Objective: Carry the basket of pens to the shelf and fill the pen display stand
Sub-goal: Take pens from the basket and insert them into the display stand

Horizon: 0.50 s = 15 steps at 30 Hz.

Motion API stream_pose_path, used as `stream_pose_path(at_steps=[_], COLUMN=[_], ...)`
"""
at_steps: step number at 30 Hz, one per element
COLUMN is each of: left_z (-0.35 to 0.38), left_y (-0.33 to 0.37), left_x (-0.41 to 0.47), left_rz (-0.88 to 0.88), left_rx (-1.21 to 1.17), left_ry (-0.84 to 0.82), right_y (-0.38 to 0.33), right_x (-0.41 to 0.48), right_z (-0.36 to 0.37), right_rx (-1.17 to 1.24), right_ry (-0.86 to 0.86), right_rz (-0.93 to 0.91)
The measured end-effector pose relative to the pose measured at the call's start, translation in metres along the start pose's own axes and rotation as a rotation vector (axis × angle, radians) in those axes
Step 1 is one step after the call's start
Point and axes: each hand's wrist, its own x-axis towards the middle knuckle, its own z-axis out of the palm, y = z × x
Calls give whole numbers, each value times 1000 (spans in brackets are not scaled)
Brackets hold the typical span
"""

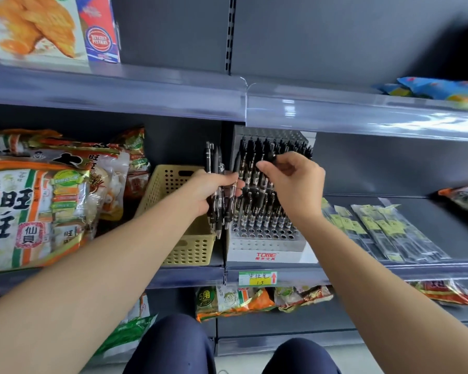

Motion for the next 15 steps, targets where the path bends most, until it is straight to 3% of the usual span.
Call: stream_pose_path(at_steps=[6, 15], left_z=[23, 11], left_y=[-13, -14], left_x=[-3, 8], left_rz=[4, 26], left_rx=[-5, -41], left_ry=[18, 196], right_y=[20, 26], right_x=[-9, -15], right_z=[-18, 16], right_rx=[-45, 1], right_ry=[-6, -135], right_rz=[100, 174])
